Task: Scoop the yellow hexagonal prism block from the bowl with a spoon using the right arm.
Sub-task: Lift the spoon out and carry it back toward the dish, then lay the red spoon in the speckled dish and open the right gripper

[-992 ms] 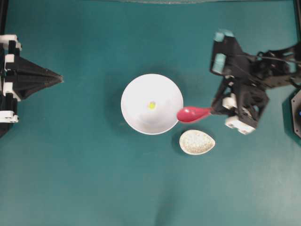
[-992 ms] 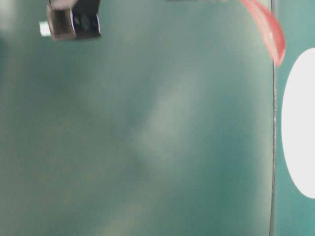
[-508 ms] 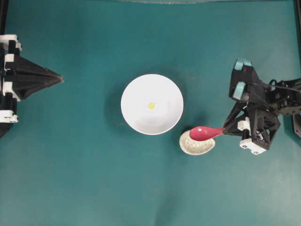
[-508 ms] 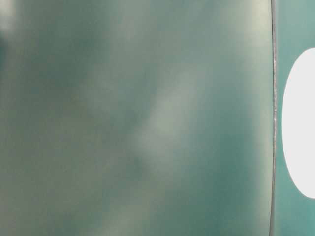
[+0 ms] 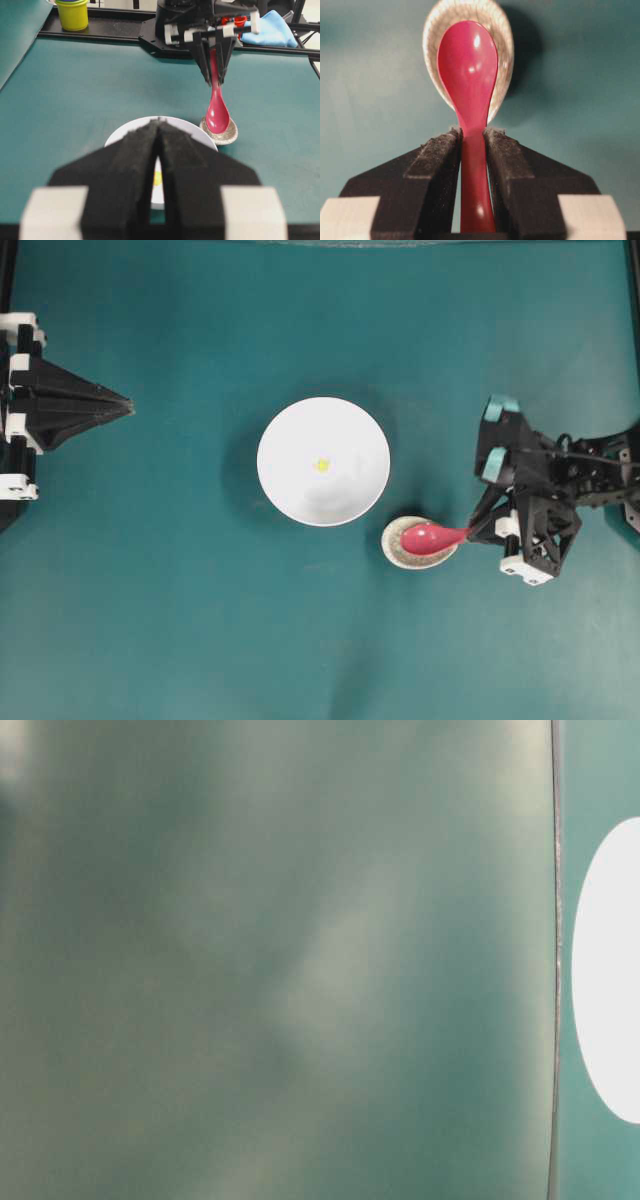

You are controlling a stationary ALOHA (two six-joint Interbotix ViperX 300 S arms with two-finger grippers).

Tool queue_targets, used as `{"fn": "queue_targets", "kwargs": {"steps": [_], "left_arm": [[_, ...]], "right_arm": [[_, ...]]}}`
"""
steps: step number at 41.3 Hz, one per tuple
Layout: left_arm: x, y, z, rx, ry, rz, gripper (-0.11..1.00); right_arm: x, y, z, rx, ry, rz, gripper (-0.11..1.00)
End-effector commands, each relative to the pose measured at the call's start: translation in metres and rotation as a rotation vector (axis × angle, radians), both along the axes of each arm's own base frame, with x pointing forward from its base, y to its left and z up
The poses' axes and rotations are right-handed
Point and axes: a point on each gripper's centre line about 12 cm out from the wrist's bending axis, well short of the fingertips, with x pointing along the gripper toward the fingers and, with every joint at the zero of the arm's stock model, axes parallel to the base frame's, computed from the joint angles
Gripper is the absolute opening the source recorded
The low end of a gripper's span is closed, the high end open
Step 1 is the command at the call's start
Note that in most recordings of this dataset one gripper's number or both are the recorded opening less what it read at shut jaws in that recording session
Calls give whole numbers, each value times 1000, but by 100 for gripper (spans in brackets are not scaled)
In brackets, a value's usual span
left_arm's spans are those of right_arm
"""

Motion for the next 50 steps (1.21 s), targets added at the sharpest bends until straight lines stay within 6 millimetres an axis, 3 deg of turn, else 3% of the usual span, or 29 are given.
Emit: {"fn": "queue_targets", "kwargs": {"steps": [1,17,25,31,44,50], "left_arm": [[3,0,12,0,-31,0,0],[3,0,12,-1,-31,0,0],[3,1,12,-1,-32,2,0],[3,0,12,-1,-31,0,0],[3,0,11,-1,-26,0,0],[3,1,11,-2,-20,2,0]], "right_arm": [[4,4,0,4,-5,6,24],[3,5,-2,4,6,9,25],[1,4,0,0,-4,12,50],[-1,2,1,-19,-25,22,57],[-5,-6,18,-122,-318,52,57],[-14,-7,13,-157,-470,68,57]]}}
